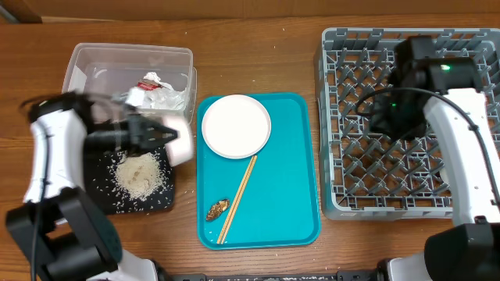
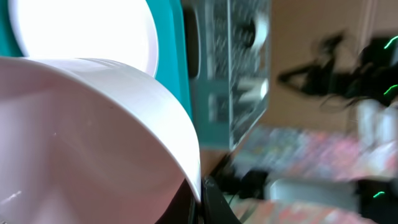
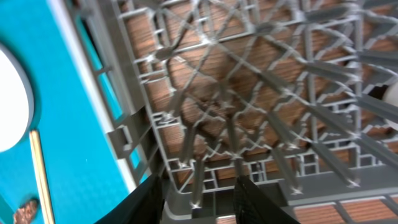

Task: Sort waste into correct bins and load items into the dishwasher
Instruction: 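Return the emptied pink bowl to the teal tray with the left gripper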

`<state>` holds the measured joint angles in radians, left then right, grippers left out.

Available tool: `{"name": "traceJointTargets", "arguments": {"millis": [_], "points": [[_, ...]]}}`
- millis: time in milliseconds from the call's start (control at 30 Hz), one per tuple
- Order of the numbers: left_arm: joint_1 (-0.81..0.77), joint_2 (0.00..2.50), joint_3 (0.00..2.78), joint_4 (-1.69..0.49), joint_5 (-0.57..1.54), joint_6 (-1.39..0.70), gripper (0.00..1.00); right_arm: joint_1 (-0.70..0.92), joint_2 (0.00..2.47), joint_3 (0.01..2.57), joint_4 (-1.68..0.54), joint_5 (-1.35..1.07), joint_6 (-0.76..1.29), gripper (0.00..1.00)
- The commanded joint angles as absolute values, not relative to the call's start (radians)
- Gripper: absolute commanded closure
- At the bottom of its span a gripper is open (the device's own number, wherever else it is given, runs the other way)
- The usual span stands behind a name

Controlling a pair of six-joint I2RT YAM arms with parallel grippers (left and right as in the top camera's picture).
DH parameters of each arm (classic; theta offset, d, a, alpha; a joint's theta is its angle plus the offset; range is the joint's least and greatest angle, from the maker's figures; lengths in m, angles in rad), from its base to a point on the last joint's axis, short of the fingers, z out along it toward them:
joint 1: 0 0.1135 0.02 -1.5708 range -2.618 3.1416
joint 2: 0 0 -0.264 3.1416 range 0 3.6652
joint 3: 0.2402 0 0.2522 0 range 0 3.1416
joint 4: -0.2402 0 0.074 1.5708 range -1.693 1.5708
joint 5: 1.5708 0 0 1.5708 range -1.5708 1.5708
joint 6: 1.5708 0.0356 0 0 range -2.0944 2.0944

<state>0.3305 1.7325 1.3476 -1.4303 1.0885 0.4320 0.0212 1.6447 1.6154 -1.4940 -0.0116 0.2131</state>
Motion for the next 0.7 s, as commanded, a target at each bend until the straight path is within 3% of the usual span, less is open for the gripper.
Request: {"name": "traceJointTargets", "arguments": {"millis": [0,433,667], "points": [[0.131,1.671,1.404,-1.353,0.812,0.202,0.96,-0.058,1.568,1.629,-1.495,-0.009,0.239,0.60],[-0.604,1.745,1.403,-1.022,0.372,-0.233,0.96,-0.099,1.554,1.629,-1.491,-0.080,0.231,0.60],[-0.776,1.851,1.403,-0.958,0.209,-0.312,0.96,-0.099,1.554,1.629,-1.491,-0.080,0.231,0.60]]}}
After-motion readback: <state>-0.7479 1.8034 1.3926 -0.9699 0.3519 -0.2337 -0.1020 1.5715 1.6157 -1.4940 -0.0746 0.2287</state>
